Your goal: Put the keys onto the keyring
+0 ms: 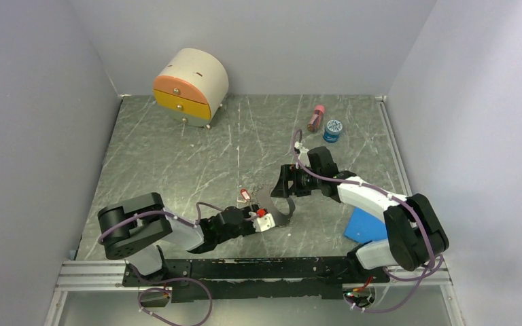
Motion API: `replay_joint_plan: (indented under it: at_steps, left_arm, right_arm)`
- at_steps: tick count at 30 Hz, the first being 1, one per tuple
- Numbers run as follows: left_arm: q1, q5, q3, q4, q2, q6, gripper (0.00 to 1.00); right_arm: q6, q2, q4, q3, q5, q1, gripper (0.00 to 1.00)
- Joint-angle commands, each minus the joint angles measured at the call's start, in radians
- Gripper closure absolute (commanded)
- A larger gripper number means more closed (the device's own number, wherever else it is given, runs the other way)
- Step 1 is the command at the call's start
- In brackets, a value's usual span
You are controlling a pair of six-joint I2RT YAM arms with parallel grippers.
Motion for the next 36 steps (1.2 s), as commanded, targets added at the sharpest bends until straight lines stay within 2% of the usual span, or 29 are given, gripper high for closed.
replay_joint_plan:
  at_steps: [1,4,7,8,12,17,24,27,30,33,36]
  left_arm:
    - [-0.006,0.043,-0.004,-0.023,0.041,0.019,0.57]
    - [-0.006,0.036,-0.005,-0.019,0.049,0.026,0.72]
    - [-0.006,0.050,-0.007,-0.037,0.032,0.022,0.94]
    - [-0.006,0.058,-0.007,-0.052,0.019,0.021,0.97]
    - [-0.006,0.065,0.003,-0.133,-0.063,0.002,0.97]
    - [-0.004,0.074,0.058,-0.356,-0.245,-0.031,0.97]
    - [0.050,0.218,0.116,-0.573,-0.483,-0.079,0.97]
    - [0.100,0.293,0.124,-0.581,-0.560,-0.129,0.97]
    - [0.152,0.367,0.118,-0.523,-0.615,-0.174,0.97]
    - [0.198,0.430,0.116,-0.465,-0.638,-0.198,0.98]
    - [0.235,0.466,0.129,-0.445,-0.641,-0.211,0.97]
  right_arm:
    - [-0.010,0.000,0.040,0.007,-0.019,-0.005,0.20]
    - [-0.015,0.001,0.036,0.009,-0.017,-0.005,0.20]
    - [-0.021,0.002,0.028,0.016,-0.018,-0.006,0.19]
    - [-0.025,0.000,0.027,0.018,-0.022,-0.007,0.19]
    - [-0.060,-0.027,0.032,0.018,-0.047,-0.007,0.16]
    - [-0.109,-0.099,0.052,0.014,-0.071,-0.007,0.07]
    - [-0.138,-0.206,0.150,-0.011,-0.088,-0.011,0.01]
    - [-0.129,-0.241,0.229,-0.032,-0.123,-0.012,0.01]
    - [-0.107,-0.259,0.350,-0.066,-0.199,-0.014,0.01]
    - [-0.073,-0.271,0.476,-0.111,-0.264,-0.014,0.01]
    - [-0.061,-0.292,0.525,-0.131,-0.298,-0.014,0.01]
